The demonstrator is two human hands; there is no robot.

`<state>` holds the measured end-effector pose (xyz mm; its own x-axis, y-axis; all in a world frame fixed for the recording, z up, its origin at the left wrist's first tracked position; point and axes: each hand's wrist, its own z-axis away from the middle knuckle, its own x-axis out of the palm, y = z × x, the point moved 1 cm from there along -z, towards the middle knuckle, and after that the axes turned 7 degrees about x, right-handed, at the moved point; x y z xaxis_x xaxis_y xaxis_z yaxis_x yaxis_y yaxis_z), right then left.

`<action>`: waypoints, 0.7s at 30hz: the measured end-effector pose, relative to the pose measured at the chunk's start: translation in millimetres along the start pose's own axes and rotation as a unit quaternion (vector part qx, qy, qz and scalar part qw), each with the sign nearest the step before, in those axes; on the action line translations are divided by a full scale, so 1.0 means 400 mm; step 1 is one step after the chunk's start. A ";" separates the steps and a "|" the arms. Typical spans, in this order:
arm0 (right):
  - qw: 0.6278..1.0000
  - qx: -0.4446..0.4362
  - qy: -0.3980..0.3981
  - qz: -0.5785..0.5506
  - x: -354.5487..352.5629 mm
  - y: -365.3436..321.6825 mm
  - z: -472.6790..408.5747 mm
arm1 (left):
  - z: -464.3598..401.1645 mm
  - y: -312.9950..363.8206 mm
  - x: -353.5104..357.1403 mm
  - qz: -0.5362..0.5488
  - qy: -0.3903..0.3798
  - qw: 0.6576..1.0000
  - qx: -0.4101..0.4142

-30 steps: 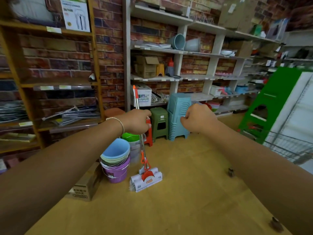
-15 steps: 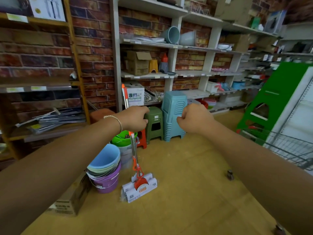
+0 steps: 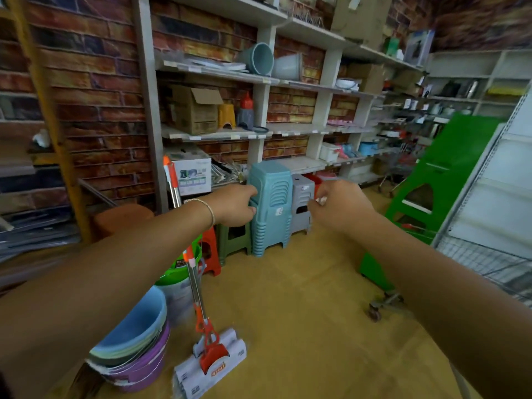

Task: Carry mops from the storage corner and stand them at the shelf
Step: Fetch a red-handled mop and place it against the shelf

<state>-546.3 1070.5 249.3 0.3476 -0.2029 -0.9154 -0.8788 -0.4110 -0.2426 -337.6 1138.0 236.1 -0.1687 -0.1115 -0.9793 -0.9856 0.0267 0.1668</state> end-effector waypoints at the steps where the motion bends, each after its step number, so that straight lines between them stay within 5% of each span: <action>1: 1.000 0.003 -0.002 -0.003 0.013 0.000 -0.023 | -0.027 -0.016 0.009 0.002 -0.007 1.000 0.002; 12: 0.999 -0.010 -0.037 -0.023 0.197 0.006 -0.299 | -0.288 -0.173 0.102 -0.003 -0.034 0.999 -0.011; 21: 0.994 -0.077 -0.069 -0.033 0.345 -0.001 -0.636 | -0.521 -0.362 0.131 0.016 -0.034 0.994 -0.106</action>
<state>-415.0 816.7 204.8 0.3445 -0.0513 -0.9374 -0.7918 -0.5524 -0.2607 -205.3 921.4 184.6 -0.2061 -0.0463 -0.9774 -0.9605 -0.1814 0.2111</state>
